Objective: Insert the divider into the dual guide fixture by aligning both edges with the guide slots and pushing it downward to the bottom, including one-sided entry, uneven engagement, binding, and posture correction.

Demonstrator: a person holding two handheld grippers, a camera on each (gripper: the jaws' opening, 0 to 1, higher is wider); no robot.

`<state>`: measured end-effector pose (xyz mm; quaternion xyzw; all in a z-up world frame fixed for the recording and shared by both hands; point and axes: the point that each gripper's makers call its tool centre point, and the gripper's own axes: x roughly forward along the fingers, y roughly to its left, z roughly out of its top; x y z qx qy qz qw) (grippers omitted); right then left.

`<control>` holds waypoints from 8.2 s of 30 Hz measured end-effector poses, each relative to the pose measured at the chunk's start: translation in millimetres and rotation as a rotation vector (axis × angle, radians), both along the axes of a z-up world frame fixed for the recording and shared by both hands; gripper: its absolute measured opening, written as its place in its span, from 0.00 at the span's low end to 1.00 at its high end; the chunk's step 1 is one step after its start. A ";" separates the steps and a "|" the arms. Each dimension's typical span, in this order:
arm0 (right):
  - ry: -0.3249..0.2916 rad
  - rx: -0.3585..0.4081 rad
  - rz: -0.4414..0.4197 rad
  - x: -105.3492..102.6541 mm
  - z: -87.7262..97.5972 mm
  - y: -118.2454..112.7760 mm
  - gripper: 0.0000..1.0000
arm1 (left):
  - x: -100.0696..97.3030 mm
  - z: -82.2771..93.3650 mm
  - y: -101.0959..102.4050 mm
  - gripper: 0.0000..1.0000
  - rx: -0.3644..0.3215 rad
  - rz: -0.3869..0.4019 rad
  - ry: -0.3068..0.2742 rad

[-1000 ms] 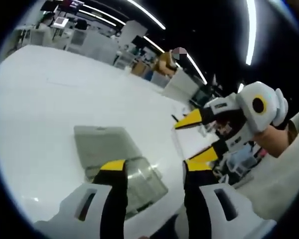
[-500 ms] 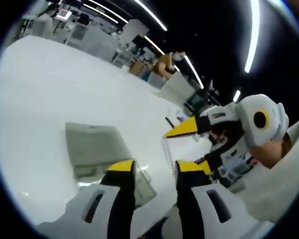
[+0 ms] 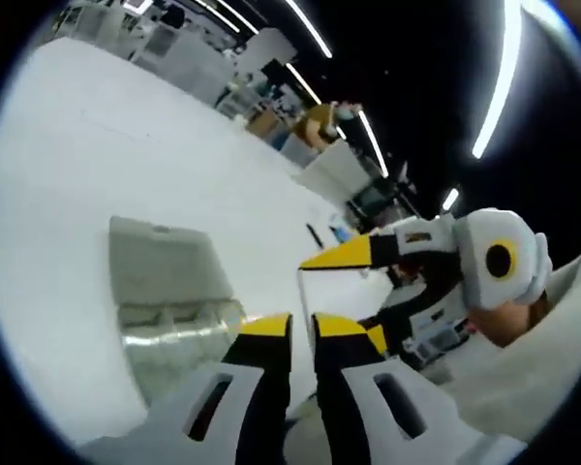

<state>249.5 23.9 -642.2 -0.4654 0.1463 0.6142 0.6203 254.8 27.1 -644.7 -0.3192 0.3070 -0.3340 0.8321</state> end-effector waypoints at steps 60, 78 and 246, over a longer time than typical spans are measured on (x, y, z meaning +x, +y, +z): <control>0.102 0.028 -0.028 15.0 5.5 -1.7 0.28 | -4.7 -8.3 9.1 0.00 -0.006 -0.013 -0.016; 0.259 -0.026 0.094 12.9 6.1 -2.7 0.14 | -13.0 -0.4 -0.3 0.00 0.127 -0.125 -0.191; 0.457 -0.302 -0.093 12.1 -91.6 -38.9 0.00 | -25.2 -53.8 19.7 0.70 0.460 -0.105 -0.242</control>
